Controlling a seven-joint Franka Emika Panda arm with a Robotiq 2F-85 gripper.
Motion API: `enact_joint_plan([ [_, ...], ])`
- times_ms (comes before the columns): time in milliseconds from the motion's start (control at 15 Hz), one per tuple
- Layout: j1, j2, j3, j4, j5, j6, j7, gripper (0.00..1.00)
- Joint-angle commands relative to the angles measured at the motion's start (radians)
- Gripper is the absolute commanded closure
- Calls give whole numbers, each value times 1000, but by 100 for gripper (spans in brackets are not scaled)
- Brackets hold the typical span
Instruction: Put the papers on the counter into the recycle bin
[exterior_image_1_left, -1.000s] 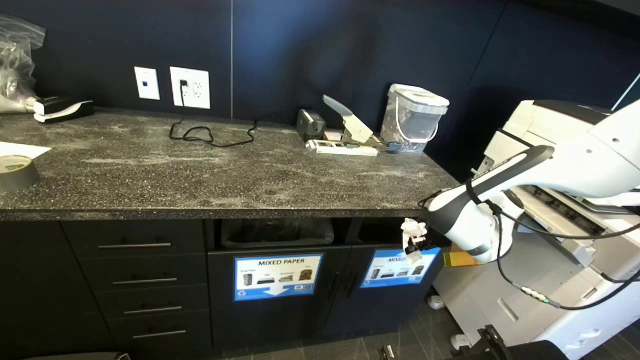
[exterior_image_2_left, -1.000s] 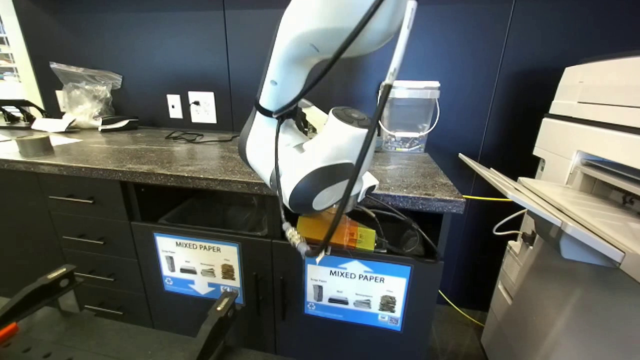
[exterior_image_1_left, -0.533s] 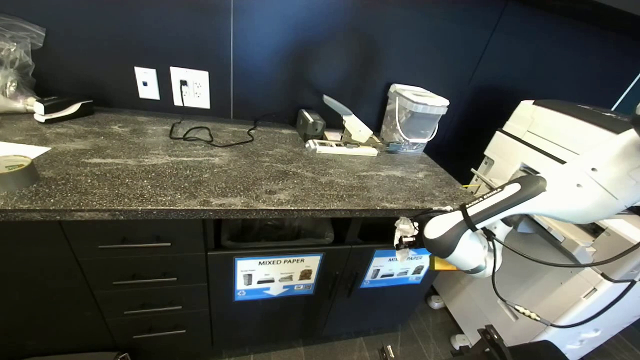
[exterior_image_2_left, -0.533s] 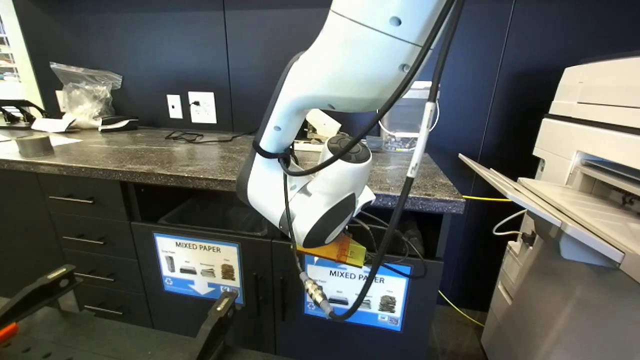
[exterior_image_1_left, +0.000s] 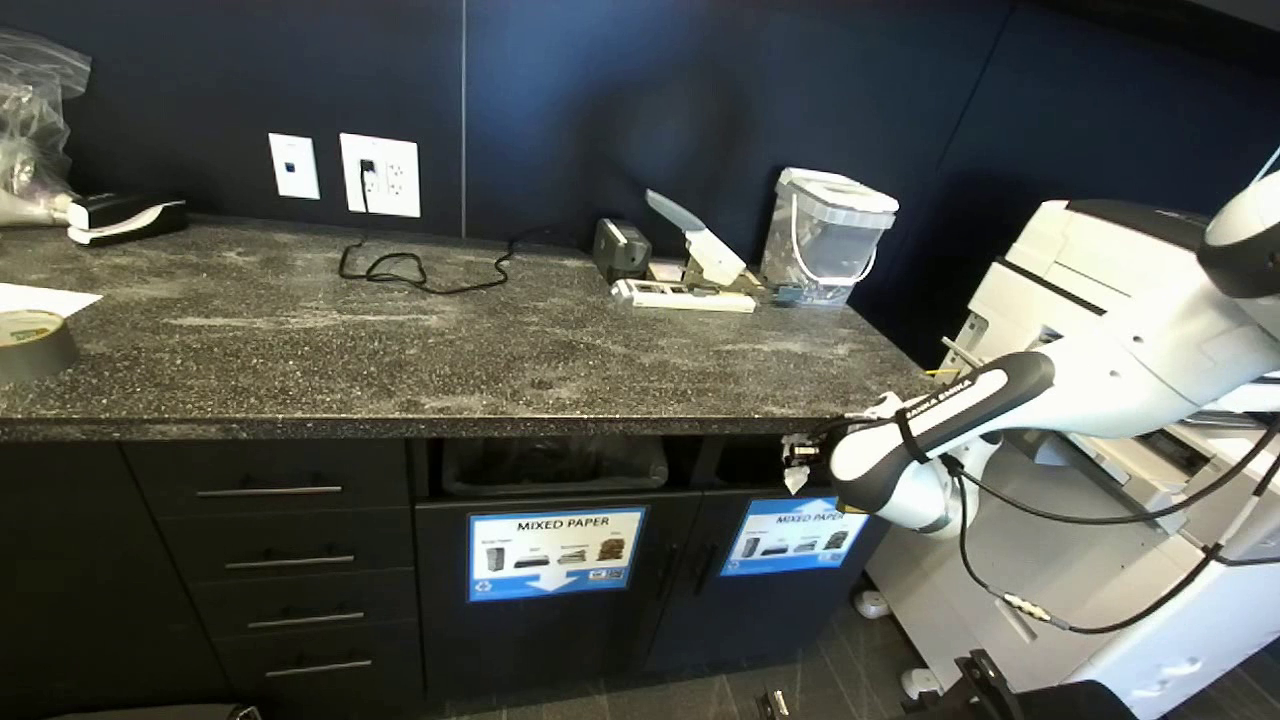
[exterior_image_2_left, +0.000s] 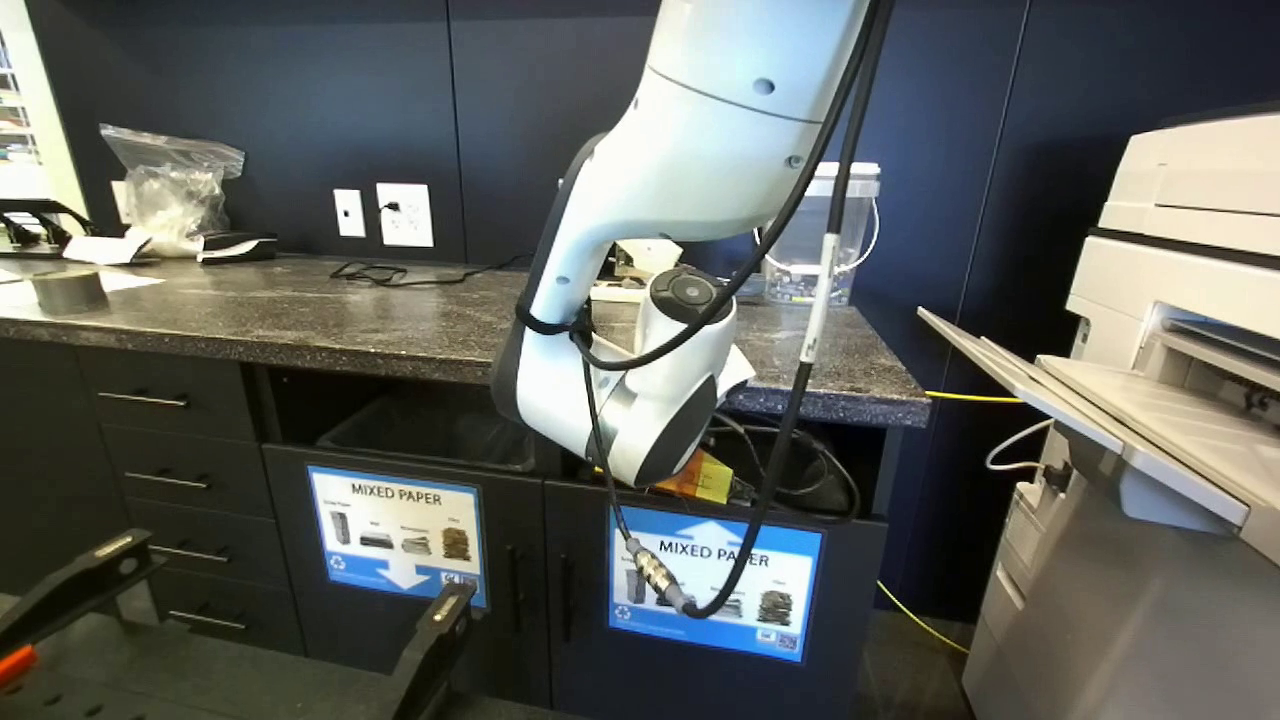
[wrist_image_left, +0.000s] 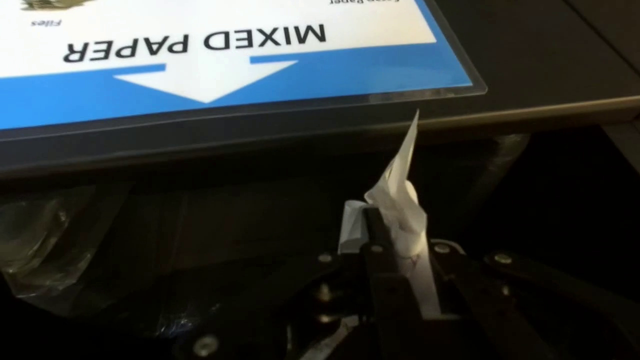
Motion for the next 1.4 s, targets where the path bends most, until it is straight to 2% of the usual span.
enact_joint_plan([
  [0, 73, 75, -52, 71, -18, 149, 105, 89],
  [400, 211, 160, -150, 179, 6, 284, 256, 88],
  [800, 333, 210, -214, 309, 42, 267, 355, 88],
  [933, 347, 216, -228, 330, 40, 251, 377, 90],
  [1000, 364, 225, -237, 338, 52, 255, 380, 63],
  [1133, 371, 218, -249, 337, 50, 257, 389, 63],
  [1333, 400, 198, -280, 323, 68, 246, 377, 40],
])
